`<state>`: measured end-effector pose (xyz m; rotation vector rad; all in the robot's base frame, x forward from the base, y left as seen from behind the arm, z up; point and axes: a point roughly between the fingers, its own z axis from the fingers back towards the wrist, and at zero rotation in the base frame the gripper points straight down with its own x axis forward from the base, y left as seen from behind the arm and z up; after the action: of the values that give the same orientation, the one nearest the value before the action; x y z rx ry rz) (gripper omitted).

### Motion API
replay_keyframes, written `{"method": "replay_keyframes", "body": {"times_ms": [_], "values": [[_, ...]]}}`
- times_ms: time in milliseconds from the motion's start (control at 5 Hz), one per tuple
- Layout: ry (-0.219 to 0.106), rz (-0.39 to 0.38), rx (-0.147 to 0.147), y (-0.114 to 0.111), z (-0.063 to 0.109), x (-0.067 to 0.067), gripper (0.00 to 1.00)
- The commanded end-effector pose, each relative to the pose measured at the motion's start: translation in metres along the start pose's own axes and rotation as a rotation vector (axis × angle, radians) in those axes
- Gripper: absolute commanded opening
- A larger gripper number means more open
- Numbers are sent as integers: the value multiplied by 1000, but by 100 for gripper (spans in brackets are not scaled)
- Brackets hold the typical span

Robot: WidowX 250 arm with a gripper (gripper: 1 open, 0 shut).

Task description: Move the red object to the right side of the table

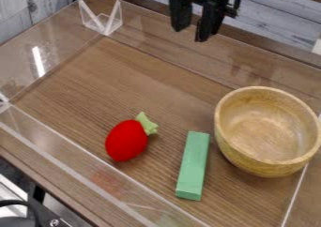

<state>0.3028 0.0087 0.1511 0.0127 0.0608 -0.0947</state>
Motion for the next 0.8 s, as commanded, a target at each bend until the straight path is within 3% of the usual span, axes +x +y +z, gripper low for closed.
{"method": "replay_keyframes", "body": {"times_ms": [0, 400, 600], "values": [[-35, -46, 7, 11, 13, 11, 100], [-3, -15, -18, 0, -19, 13, 100], [-16, 30, -19, -11, -15, 8, 100]]}}
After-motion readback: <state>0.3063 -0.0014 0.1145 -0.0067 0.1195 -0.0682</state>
